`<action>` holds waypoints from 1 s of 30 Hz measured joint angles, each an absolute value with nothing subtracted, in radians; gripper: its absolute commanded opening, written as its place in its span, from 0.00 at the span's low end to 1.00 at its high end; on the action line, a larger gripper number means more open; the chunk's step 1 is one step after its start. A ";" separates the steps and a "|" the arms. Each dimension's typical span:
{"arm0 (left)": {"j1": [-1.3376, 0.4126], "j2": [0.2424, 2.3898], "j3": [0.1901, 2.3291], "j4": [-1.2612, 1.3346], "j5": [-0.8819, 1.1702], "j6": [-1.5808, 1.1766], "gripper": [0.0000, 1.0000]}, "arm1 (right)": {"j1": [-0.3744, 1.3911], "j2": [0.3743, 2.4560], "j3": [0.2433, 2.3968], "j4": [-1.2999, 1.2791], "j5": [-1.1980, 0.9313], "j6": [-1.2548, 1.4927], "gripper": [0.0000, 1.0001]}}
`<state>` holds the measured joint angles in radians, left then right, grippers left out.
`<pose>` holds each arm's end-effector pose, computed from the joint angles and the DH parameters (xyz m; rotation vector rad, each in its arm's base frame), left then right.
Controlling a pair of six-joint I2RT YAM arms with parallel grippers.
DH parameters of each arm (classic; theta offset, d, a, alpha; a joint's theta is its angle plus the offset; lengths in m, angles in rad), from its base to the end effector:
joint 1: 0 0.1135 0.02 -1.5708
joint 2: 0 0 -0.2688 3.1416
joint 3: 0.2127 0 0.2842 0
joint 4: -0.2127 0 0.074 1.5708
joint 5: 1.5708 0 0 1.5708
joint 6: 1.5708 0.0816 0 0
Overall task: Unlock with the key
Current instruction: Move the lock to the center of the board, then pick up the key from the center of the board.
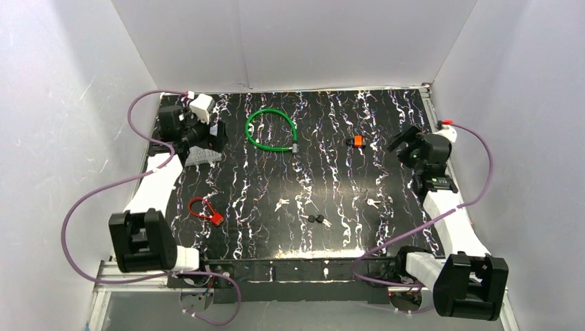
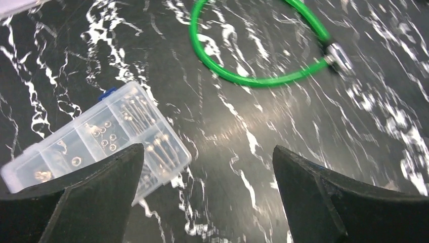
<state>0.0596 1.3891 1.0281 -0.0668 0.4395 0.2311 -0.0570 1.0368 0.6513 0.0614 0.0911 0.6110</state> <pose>0.3884 -0.0116 0.2745 0.4447 1.9129 -0.2486 0.3094 -0.0251 0.2466 0.6828 1.7774 0.2907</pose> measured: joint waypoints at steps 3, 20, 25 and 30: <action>0.061 1.289 1.065 -0.275 0.526 0.408 0.99 | 0.072 1.029 0.710 -0.038 0.077 0.565 1.00; 0.086 1.104 0.860 -1.035 0.517 1.406 0.94 | 0.700 1.074 0.843 -0.331 0.267 0.460 0.94; 0.096 1.045 0.758 -0.979 0.482 1.484 0.91 | 0.848 1.202 0.925 -0.361 0.323 0.442 0.90; 0.096 1.057 0.698 -0.901 0.469 1.493 0.88 | 0.966 1.392 1.038 -0.359 0.337 0.420 0.87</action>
